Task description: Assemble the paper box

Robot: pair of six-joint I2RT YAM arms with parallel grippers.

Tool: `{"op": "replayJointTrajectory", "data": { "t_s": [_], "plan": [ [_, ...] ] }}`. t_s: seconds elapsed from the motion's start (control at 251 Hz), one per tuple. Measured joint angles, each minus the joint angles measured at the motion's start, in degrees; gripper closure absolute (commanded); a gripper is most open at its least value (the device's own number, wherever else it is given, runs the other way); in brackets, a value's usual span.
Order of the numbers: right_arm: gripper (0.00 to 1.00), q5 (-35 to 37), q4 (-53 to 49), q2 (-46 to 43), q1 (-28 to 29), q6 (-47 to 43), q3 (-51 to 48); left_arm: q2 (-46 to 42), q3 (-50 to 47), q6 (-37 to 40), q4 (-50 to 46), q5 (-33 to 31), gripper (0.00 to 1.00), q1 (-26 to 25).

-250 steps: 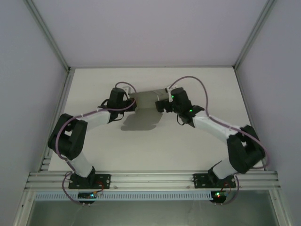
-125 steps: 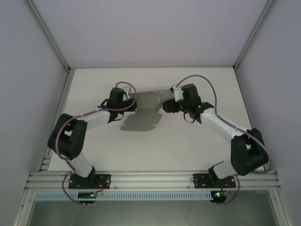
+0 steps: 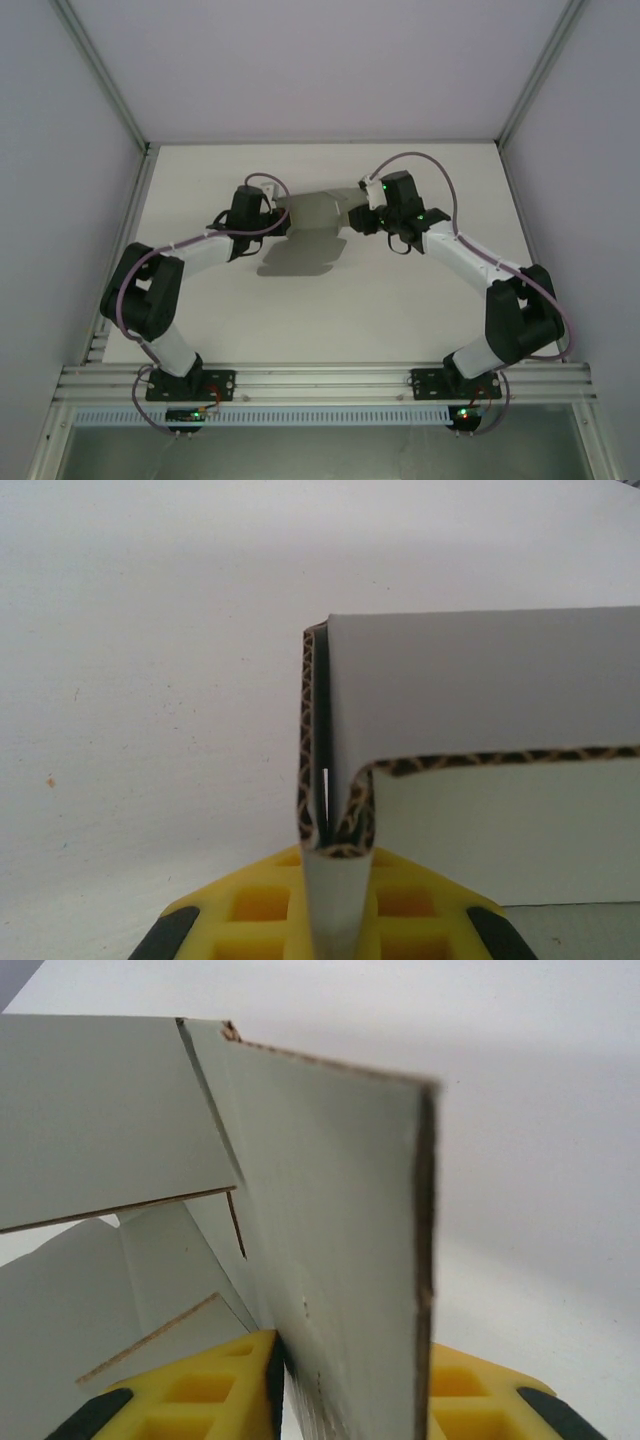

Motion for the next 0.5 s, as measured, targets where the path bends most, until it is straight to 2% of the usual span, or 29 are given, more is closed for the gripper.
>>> {"op": "replayJointTrajectory", "data": {
  "t_s": [0.12, 0.331, 0.503],
  "plan": [
    [0.69, -0.04, -0.87, 0.0, 0.0, -0.02, 0.44, 0.0, 0.0, 0.02, 0.0, 0.02, 1.0, 0.0],
    [0.71, -1.11, -1.81, -0.13, -0.57, -0.09, 0.79, 0.0, 0.0, 0.02, 0.0, 0.02, 1.0, 0.0],
    [0.67, -2.29, -2.08, -0.15, -0.96, -0.13, 1.11, 0.0, 0.0, 0.04, 0.0, 0.02, 1.0, 0.0]
  ]
}}
